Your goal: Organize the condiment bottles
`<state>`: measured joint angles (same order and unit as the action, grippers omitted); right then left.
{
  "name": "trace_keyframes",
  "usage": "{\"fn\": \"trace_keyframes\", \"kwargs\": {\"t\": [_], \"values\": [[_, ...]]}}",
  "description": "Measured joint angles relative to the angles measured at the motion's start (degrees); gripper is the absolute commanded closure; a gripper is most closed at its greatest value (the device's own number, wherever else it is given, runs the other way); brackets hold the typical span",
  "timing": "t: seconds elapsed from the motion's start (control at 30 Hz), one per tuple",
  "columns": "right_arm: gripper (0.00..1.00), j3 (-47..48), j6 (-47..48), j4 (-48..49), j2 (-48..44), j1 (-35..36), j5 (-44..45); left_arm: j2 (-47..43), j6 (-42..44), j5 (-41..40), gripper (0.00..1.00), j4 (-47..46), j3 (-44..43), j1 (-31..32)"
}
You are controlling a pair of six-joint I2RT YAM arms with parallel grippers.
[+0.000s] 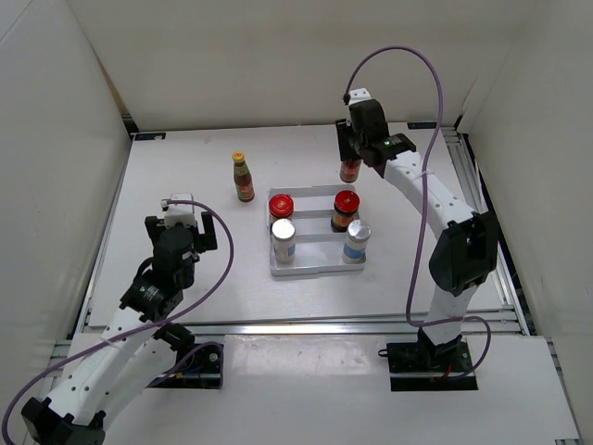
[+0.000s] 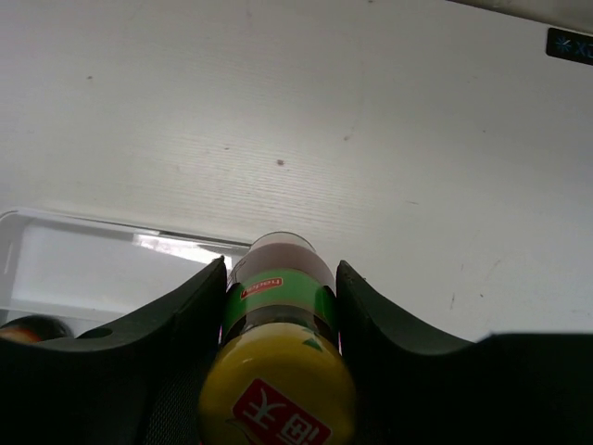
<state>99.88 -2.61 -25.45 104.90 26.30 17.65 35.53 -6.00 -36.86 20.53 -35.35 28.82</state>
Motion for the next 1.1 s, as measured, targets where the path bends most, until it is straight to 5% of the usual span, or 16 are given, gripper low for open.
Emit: {"fn": "trace_keyframes", "kwargs": {"t": [0.63, 0.8, 0.87, 0.9, 1.0, 1.1], "values": [[1.00, -7.08, -1.38, 0.11, 3.19, 1.62, -6.19, -0.15, 0.00, 0.22, 0.00, 0.00, 0.00, 0.00], [0.90, -7.10, -1.51, 1.36, 5.73, 1.60, -6.21, -0.17, 0.00, 0.44, 0.00, 0.00, 0.00, 0.00], [0.71, -7.10, -1.62, 1.90, 5.79, 1.57, -6.34, -0.17, 0.00, 0.50, 0.00, 0.00, 0.00, 0.00], [0.37, -7.10, -1.64, 2.12, 5.90, 1.57, -6.29, -0.17, 0.00, 0.55, 0.00, 0.00, 0.00, 0.00], [0.00, -7.10, -2.03, 3.04, 5.95, 1.57, -6.45, -0.15, 0.00, 0.87, 0.00, 0.00, 0.00, 0.00], [0.00, -8.24, -1.90, 5.03, 5.29, 1.57, -6.12, -0.11, 0.00, 1.31, 0.00, 0.00, 0.00, 0.00]]}}
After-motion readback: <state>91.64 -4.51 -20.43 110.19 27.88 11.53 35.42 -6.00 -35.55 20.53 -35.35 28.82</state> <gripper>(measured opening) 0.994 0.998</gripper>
